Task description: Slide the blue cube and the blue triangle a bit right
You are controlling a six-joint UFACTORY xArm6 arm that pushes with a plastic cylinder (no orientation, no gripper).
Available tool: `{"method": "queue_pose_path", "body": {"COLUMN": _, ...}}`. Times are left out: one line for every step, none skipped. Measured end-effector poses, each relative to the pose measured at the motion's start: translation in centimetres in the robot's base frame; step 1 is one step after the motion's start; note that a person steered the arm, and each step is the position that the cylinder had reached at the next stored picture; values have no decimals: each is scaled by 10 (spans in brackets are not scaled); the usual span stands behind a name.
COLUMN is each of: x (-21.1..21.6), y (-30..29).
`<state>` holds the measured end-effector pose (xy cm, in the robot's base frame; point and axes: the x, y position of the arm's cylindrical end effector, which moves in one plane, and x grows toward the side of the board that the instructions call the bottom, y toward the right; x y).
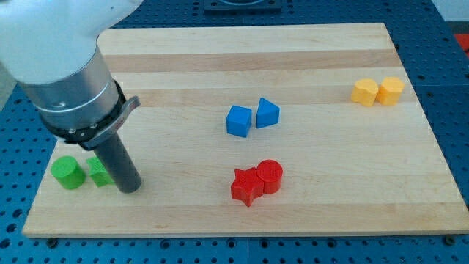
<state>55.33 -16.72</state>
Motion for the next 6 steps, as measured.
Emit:
{"method": "queue_pose_path", "body": {"x": -23, "y": 10}}
{"method": "queue_pose_path", "body": {"x": -50, "y": 40}}
{"method": "queue_pose_path", "body": {"x": -72, "y": 70}}
{"method": "queue_pose_path", "body": {"x": -93, "y": 99}}
{"method": "queue_pose_path", "body": {"x": -109, "y": 125}}
{"method": "queue_pose_path", "body": {"x": -118, "y": 151}}
